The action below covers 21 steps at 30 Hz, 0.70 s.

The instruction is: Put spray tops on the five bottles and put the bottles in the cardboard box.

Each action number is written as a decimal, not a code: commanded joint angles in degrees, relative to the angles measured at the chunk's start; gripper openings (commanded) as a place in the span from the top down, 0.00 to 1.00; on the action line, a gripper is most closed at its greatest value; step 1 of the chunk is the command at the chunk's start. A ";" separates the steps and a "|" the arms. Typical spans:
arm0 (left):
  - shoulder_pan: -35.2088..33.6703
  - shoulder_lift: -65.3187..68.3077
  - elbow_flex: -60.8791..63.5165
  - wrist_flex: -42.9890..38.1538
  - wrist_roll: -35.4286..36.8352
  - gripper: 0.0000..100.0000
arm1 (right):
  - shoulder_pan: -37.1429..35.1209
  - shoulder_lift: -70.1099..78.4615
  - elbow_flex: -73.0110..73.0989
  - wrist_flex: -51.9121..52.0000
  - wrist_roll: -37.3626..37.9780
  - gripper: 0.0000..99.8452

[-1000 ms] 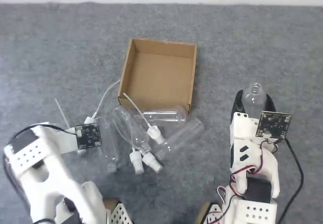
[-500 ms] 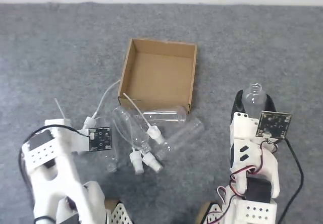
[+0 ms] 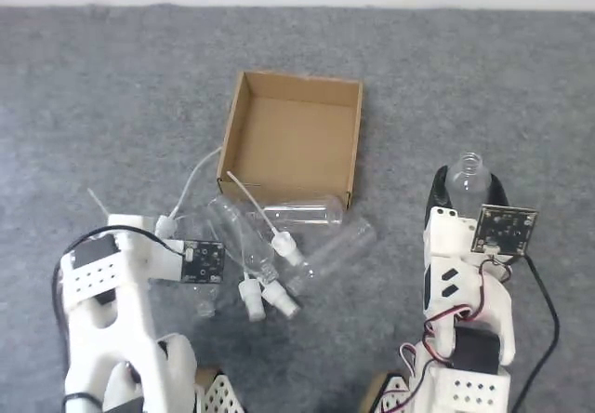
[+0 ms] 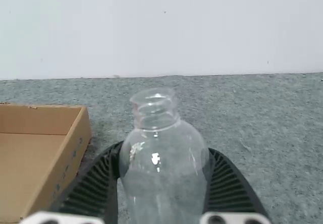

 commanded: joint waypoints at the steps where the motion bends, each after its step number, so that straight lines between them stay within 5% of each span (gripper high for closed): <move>1: -0.18 0.09 0.22 -1.41 -1.58 0.79 | -0.40 -0.92 -0.97 -1.80 0.70 0.92; 21: -0.79 0.00 5.76 -1.32 0.18 0.93 | -0.40 -0.92 -0.97 -1.80 0.70 0.92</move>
